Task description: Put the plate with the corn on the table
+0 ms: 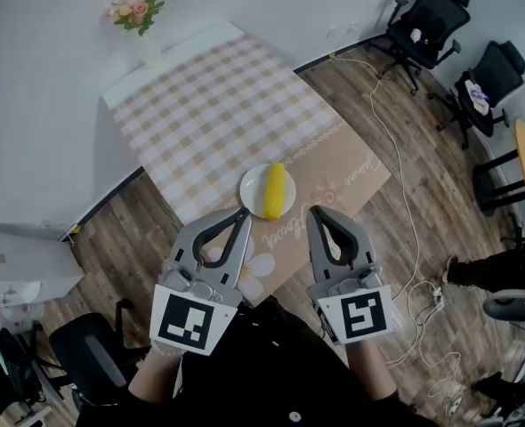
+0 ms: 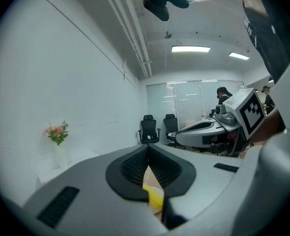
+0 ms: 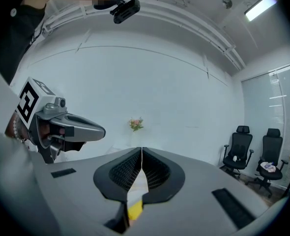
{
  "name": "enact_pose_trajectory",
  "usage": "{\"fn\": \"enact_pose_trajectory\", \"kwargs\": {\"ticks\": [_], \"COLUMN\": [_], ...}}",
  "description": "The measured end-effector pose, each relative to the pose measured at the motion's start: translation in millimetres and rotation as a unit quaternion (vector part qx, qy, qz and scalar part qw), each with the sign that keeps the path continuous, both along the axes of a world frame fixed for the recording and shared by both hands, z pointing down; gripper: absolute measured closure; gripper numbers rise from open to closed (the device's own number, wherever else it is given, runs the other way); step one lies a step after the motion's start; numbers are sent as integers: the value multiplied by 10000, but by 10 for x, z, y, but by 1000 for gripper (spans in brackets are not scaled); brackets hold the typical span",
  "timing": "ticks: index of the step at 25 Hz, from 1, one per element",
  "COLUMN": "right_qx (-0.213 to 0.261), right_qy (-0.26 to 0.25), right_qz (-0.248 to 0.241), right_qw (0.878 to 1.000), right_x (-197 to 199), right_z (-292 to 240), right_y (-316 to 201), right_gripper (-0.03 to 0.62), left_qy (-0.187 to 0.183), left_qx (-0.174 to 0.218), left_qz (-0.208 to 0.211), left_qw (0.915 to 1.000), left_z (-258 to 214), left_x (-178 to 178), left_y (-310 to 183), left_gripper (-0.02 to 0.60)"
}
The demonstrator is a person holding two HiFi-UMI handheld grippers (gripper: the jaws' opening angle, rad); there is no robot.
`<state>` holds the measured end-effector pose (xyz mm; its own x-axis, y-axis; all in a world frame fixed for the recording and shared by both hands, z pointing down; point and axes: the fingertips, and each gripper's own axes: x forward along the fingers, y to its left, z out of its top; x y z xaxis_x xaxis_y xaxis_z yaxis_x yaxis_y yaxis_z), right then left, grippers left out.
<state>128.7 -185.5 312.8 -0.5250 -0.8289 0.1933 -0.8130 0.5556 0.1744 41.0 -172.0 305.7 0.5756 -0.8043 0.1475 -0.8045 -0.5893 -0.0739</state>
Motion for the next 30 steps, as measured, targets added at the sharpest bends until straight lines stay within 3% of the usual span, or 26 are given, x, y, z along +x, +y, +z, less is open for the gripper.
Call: {"fn": "enact_pose_trajectory", "kwargs": {"ticks": [20,30], "right_qx": [-117,-96], "right_qy": [123,161], "right_qz": [7,-12], "right_qw": [9999,9998], "right_x": [-12,-27], "right_z": [71,95], "right_y": [-16,-12], "right_gripper": [553,553], "left_qy": [-55,-49], "left_qx": [-68,-95], "left_qz": [-333,-286], "left_qw": [9994,9995], "left_z": [29,67], "left_x": [-167,-145], "left_y": [-96,-90], "left_gripper": [568,568]}}
